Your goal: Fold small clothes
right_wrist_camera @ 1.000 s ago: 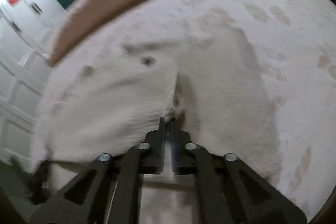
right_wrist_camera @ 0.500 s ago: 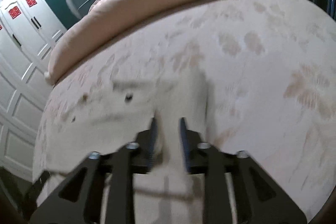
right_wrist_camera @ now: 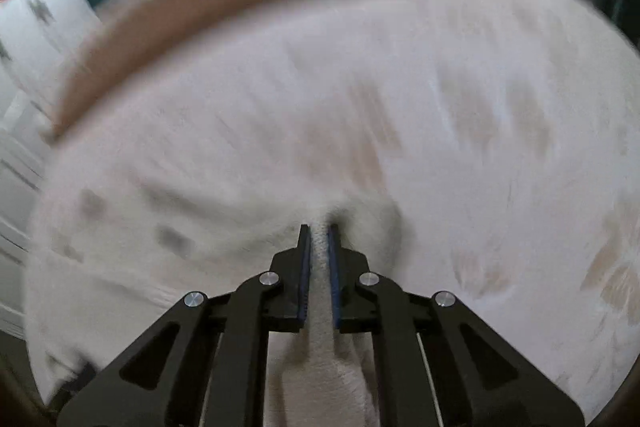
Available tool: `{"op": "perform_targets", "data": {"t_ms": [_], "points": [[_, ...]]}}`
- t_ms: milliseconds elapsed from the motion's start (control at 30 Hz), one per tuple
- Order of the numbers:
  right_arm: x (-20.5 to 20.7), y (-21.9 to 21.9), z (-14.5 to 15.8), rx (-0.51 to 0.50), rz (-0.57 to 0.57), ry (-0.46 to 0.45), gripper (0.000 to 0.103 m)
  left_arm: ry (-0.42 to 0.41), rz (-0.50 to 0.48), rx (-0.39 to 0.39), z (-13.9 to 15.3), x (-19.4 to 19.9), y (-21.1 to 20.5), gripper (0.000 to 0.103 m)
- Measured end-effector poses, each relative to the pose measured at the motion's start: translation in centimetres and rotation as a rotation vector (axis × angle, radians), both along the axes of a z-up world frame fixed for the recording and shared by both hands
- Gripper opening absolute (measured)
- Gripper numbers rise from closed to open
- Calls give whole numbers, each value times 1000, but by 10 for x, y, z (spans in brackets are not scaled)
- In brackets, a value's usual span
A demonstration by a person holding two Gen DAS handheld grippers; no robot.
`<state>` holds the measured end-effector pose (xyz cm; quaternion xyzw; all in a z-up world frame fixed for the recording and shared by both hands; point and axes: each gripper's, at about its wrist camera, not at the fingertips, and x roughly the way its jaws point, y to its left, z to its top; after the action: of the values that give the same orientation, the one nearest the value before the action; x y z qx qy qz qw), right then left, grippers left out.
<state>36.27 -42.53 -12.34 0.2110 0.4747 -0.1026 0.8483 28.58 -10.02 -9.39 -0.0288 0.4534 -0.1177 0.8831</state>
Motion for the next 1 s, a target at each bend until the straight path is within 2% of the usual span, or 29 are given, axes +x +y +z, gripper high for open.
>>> {"op": "perform_targets", "data": {"t_ms": [67,100,167,233,300,333,367,400,467,533,633,700,767,833,933,967,1000], "points": [[-7,-7,6,50,-32,-46,8,-18,-18,47,5,-4,-5,32],[-14,-9,18,81,-65,-57,14,-18,-27,56,8,-4,-6,32],[-39,-2,46,59,-64,-126,19,-19,-49,37,22,-13,3,34],[-83,10,71,-7,-41,-178,49,-28,-48,15,36,-27,23,43],[-144,23,84,-30,-16,-209,56,-35,-22,10,50,-47,58,56],[-178,28,84,-10,1,-207,57,-31,-4,10,54,-58,77,60],[-196,27,83,7,8,-192,57,-11,34,21,57,-73,108,68],[-230,32,76,26,9,-161,59,5,61,31,58,-83,126,71],[-287,42,61,43,-2,-86,60,67,139,29,56,-110,178,71],[-340,56,43,71,-11,1,60,149,213,-17,49,-138,228,71],[-384,77,24,156,-13,59,62,244,284,-112,33,-175,275,71],[-399,98,11,200,-3,89,65,298,293,-174,21,-191,284,71],[-399,113,2,272,2,92,65,350,270,-269,8,-200,282,71],[-394,124,-7,327,2,87,67,359,256,-294,3,-203,274,71],[-383,134,-7,303,-43,76,70,326,221,-251,3,-199,258,72],[-381,134,-5,301,-51,63,69,323,222,-249,3,-196,256,66],[-378,135,-2,304,-56,45,57,320,207,-265,4,-193,256,37]]}}
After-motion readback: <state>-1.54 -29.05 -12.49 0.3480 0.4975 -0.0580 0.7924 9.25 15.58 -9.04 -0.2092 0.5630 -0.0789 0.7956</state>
